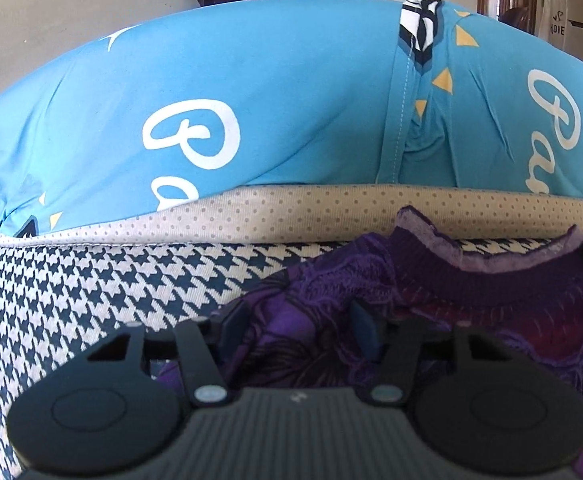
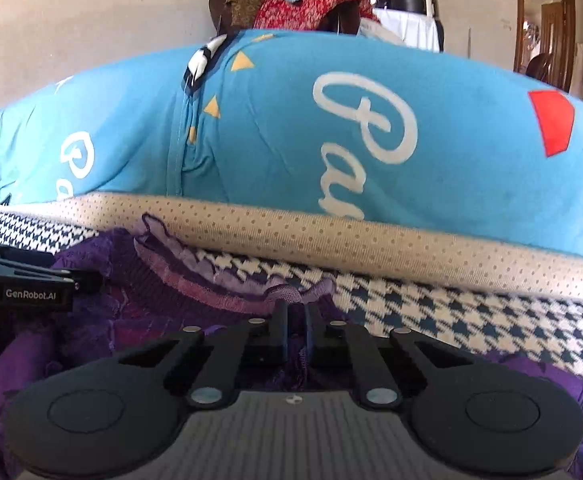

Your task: Fold clothes

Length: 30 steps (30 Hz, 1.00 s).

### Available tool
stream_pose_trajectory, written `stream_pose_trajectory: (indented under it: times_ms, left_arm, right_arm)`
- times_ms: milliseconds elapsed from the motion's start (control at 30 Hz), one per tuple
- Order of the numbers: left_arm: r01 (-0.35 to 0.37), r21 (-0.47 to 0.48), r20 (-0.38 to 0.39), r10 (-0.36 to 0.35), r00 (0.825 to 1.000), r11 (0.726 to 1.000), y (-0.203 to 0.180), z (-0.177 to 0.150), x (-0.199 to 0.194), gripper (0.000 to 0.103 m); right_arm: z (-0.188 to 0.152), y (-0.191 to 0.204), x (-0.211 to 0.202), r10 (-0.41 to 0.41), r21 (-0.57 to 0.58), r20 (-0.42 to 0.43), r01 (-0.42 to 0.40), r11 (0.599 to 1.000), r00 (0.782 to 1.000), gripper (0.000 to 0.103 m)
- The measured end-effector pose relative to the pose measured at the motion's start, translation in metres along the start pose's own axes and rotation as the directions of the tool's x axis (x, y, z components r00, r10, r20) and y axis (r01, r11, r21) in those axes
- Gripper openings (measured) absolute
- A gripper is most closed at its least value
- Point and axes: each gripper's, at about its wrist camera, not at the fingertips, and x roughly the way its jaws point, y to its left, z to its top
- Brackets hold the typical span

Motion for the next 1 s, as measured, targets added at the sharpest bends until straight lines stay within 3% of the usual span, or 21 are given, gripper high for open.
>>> stream_pose_trajectory:
  times_ms: [133, 267, 333, 367, 400, 433, 500, 633, 700, 733, 867, 1000]
  left_arm:
    - [-0.055, -0.038, 0.053, 0.057, 0.997, 0.998, 0.001, 0.005, -0.009, 0.036]
    - [-0.137, -0.094, 0.14, 0.149, 0.979, 0.986, 0.003, 0.013, -0.023, 0.036]
    - [-0.154, -0.108, 0.147, 0.169, 0.975, 0.982, 0.005, 0.016, -0.023, 0.037]
    - [-0.155, -0.098, 0.123, 0.166, 0.978, 0.983, 0.005, 0.017, -0.019, 0.044]
    - [-0.16, -0.09, 0.085, 0.167, 0.982, 0.983, 0.005, 0.017, -0.014, 0.049]
    - [-0.171, -0.095, 0.054, 0.177, 0.983, 0.981, 0.005, 0.014, -0.009, 0.049]
    - [-0.166, -0.098, 0.042, 0.171, 0.984, 0.981, 0.004, 0.01, -0.01, 0.052]
    - [-0.135, -0.081, 0.069, 0.141, 0.988, 0.988, -0.004, 0.008, -0.027, 0.062]
    - [-0.115, -0.07, 0.08, 0.121, 0.989, 0.991, -0.01, 0.008, -0.038, 0.077]
    - [-0.11, -0.063, 0.084, 0.115, 0.99, 0.992, -0.012, 0.007, -0.043, 0.08]
    - [-0.057, -0.022, 0.089, 0.059, 0.994, 0.998, -0.021, 0.0, -0.065, 0.08]
    - [-0.005, 0.002, 0.053, 0.005, 0.999, 1.0, -0.026, -0.013, -0.081, 0.08]
  right_arm:
    - [0.022, 0.004, -0.02, -0.053, -0.009, 0.147, 0.055, 0.998, 0.988, 0.008]
    - [0.04, 0.001, -0.033, -0.094, 0.04, 0.283, 0.086, 0.995, 0.954, 0.007]
    - [0.045, -0.002, -0.035, -0.145, 0.072, 0.344, 0.128, 0.989, 0.928, 0.002]
    - [0.047, -0.005, -0.034, -0.166, 0.097, 0.359, 0.14, 0.985, 0.918, 0.002]
    - [0.047, -0.01, -0.029, -0.16, 0.121, 0.328, 0.126, 0.985, 0.931, 0.004]
    - [0.048, -0.016, -0.02, -0.125, 0.134, 0.263, 0.092, 0.987, 0.957, 0.005]
    - [0.046, -0.027, -0.005, -0.073, 0.172, 0.149, 0.047, 0.984, 0.986, 0.005]
    - [0.04, -0.038, -0.006, -0.075, 0.198, 0.071, 0.059, 0.978, 0.995, 0.007]
    - [0.037, -0.039, -0.016, -0.068, 0.184, 0.065, 0.055, 0.981, 0.996, 0.009]
    - [0.036, -0.038, -0.022, -0.068, 0.166, 0.063, 0.057, 0.984, 0.996, 0.011]
    - [0.024, -0.04, -0.049, -0.061, 0.183, 0.041, 0.052, 0.982, 0.997, 0.021]
    - [0.008, -0.038, -0.068, -0.049, 0.187, -0.025, 0.052, 0.981, 0.999, 0.022]
